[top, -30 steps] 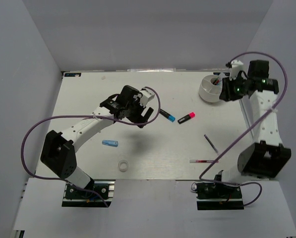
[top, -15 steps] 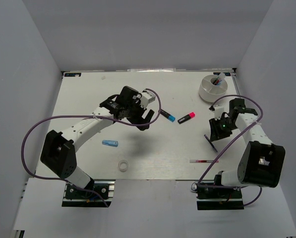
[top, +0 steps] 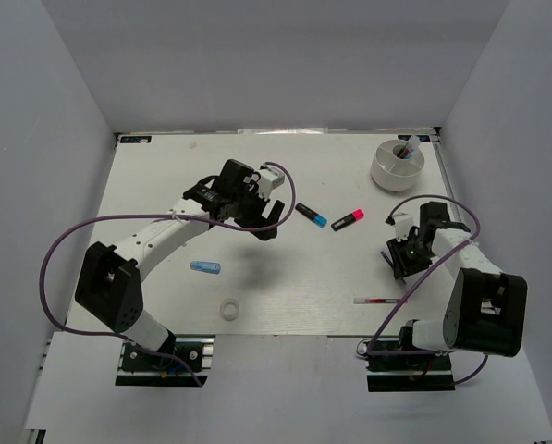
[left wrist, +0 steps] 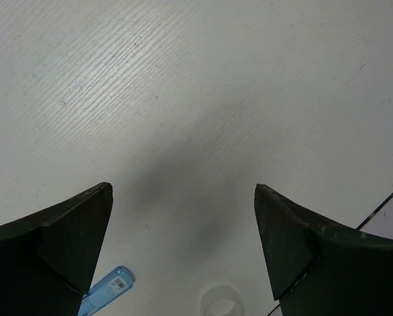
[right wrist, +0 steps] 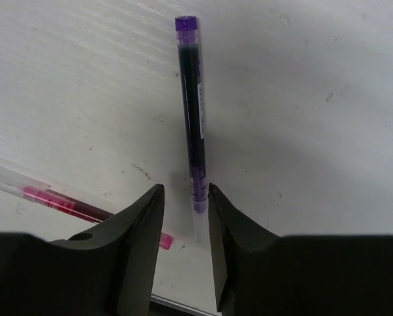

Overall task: Sort the stationery into containers
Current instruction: Pick up the pen from the center of the board, then place the pen in the storage box.

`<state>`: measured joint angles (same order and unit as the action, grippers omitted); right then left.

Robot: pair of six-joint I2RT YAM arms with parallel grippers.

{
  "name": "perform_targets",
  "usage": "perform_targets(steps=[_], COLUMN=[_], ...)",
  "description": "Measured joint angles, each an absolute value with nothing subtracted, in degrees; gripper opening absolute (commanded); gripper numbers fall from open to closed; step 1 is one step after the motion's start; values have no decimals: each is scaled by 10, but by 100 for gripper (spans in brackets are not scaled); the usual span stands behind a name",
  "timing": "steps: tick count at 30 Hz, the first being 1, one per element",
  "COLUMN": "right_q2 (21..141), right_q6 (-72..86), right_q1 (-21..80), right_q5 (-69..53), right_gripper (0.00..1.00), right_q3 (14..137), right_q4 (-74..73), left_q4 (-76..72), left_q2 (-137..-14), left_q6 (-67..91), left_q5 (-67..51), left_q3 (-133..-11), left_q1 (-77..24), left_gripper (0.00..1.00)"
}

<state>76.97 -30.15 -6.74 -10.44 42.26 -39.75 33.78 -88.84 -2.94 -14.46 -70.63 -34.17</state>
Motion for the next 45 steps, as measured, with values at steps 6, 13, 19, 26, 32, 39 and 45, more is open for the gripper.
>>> perform_targets(steps=[6,13,19,26,32,39,45], right_q2=[770,778,777,793,847,880,960], right_q6=[-307,-322,-345,-384,-434,-469,-460], right_q1=[-67,-67,-67,-32,48,190,267], right_q5=[-86,-74,-88,-159,-201,-217,-264], right_gripper=[39,21,0,0,0,0,0], right_q3=[399,388,389,491,673,777,869], right_q4=[-371,-344,-343,-411,-462,-514,-587], left_q4=[338,343,343,327,293,223,211], left_q2=[-888,-888,-888,-889,-886,-779,-737], left_q6=[-30,-44,-49,-2,-9,-48,-166], left_q5=[-144,-163,-226,-355,-455,-478,-469], left_q3=[-706,-706,-702,-696,-697,-656,-632], left_q1=[-342,-342,-336,-288,-246,-242,-254], left_gripper=[98,98,97,93,86,74,63])
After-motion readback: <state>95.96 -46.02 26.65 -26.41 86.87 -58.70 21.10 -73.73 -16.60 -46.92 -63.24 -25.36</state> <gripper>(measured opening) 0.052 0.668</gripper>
